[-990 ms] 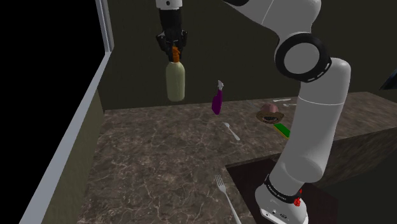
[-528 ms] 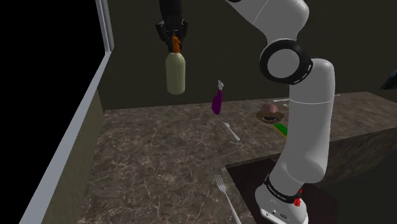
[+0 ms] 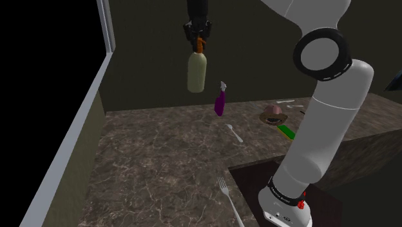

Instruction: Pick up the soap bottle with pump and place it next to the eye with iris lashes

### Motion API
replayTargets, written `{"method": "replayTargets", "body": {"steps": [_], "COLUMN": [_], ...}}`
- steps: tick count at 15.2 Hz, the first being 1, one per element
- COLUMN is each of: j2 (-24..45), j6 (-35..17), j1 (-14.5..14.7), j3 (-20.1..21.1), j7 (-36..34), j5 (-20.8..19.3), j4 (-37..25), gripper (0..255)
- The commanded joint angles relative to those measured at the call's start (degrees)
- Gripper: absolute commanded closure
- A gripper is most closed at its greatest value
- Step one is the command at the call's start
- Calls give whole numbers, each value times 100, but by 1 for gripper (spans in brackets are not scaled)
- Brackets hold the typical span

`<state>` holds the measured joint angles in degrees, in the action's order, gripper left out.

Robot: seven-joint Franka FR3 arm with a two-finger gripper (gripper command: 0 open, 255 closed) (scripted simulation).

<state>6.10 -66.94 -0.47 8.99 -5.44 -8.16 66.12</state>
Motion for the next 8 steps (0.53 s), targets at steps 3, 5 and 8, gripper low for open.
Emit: {"method": "replayTargets", "body": {"steps": [3, 5, 8], "j2": [-518, -725, -976], "j6": [-261, -353, -472], "j1": [-331, -480, -688], "j3": [-260, -403, -630], "j7": [550, 834, 1263], "j5": [53, 54, 35], "j4": [705, 967, 1281], "gripper": [255, 255, 255]}}
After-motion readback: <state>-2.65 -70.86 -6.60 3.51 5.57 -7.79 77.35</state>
